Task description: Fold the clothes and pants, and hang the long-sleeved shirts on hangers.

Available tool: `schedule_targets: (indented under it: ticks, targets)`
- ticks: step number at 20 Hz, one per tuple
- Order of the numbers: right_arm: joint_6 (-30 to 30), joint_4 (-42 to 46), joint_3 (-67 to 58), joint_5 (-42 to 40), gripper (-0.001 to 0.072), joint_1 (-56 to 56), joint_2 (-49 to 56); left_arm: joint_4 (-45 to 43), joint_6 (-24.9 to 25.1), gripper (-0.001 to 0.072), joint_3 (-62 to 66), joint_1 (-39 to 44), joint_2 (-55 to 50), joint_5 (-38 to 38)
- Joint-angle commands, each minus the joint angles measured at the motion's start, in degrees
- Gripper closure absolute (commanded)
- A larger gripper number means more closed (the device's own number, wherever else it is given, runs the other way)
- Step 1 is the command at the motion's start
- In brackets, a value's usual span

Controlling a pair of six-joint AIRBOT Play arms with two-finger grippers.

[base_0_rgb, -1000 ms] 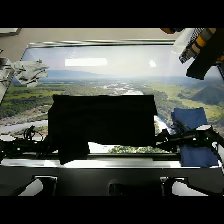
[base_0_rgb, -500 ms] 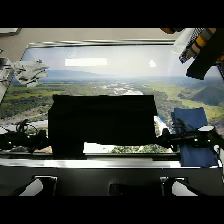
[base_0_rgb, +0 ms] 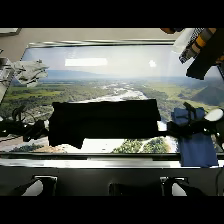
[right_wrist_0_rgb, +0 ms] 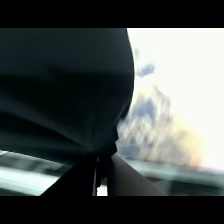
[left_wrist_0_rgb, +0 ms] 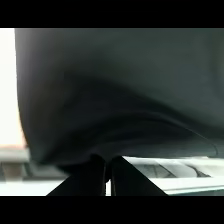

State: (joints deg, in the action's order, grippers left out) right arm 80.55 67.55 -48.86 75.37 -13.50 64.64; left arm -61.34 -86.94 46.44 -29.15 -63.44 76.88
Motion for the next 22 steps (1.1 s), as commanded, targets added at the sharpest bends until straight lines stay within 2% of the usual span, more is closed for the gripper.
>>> schedule_targets:
  ticks: [1, 5, 9, 13, 18, 19, 21, 22]
  targets:
    - [7.8, 13.7, -9.9, -6.6, 0.0676, 9.6, 5.9, 0.5, 0.1, 0.0695, 5.8, 5.8, -5.7, -4.0]
    - [10.9, 16.3, -21.9, -8.1, 0.0676, 10.9, 15.5, 0.5, 0.0, 0.0695, 17.9, 8.5, -16.6, -3.8]
    - [10.2, 11.9, -29.7, -9.4, 0.0675, 11.0, 23.6, 0.5, -0.1, 0.0695, 32.1, 9.6, -28.0, 0.2]
    - [10.3, 7.8, -32.9, -12.2, 0.0675, 11.0, 28.2, 0.3, -0.4, 0.0694, 43.7, 9.9, -37.6, 4.5]
    - [10.3, 4.3, -33.0, -14.5, 0.0669, 11.0, 31.9, 0.3, -1.9, 0.0694, 52.2, 10.0, -45.5, 4.0]
    - [10.3, 2.9, -33.0, -15.1, 0.0622, 11.0, 32.6, 0.3, -1.8, 0.0693, 52.7, 10.1, -46.4, 3.8]
    - [10.4, -0.6, -33.0, -16.0, 0.0578, 11.0, 33.2, 0.3, -1.8, 0.0676, 52.8, 10.4, -47.3, 2.4]
    - [10.4, -2.1, -33.0, -15.9, 0.0526, 11.0, 33.1, 0.3, -1.8, 0.0587, 52.8, 10.6, -47.3, 1.2]
